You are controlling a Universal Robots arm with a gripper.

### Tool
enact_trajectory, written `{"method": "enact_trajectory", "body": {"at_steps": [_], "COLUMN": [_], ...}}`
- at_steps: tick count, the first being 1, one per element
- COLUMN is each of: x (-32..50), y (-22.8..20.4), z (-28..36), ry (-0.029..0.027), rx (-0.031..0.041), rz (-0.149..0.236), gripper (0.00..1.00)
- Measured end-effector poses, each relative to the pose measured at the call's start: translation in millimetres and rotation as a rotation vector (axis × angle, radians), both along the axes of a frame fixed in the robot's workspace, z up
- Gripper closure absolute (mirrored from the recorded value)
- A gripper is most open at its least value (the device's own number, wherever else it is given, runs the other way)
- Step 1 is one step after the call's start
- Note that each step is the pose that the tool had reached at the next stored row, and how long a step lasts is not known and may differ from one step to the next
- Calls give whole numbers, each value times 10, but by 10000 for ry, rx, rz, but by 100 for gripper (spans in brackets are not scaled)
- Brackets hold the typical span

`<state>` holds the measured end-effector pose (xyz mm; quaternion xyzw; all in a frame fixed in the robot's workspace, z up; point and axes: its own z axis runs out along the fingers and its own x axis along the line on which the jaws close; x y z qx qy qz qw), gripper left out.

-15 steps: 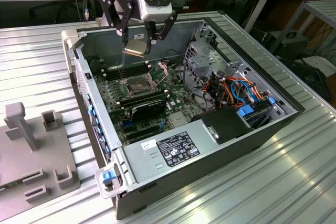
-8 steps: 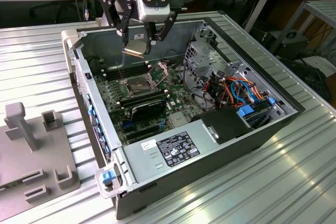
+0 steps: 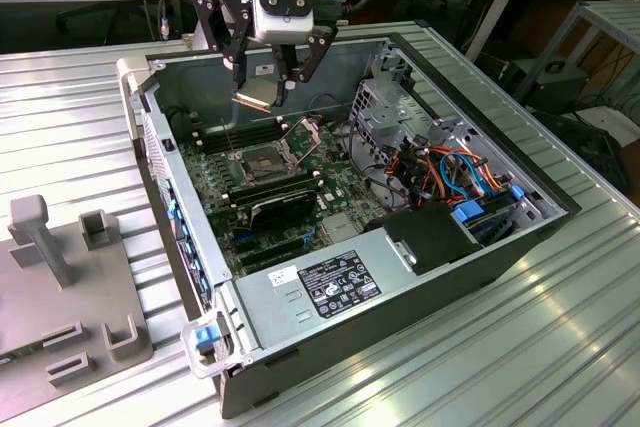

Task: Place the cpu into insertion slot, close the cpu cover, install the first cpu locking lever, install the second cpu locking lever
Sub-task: 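Place the cpu into insertion slot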

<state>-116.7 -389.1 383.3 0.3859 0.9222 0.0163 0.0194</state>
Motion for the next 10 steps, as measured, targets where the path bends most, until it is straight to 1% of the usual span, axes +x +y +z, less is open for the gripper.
{"method": "enact_trajectory", "body": {"at_steps": [10], "x": [0], "y": [0], "z": [-1], "ry": [0], "rx": [0], "rz": [-56], "gripper": [45]}}
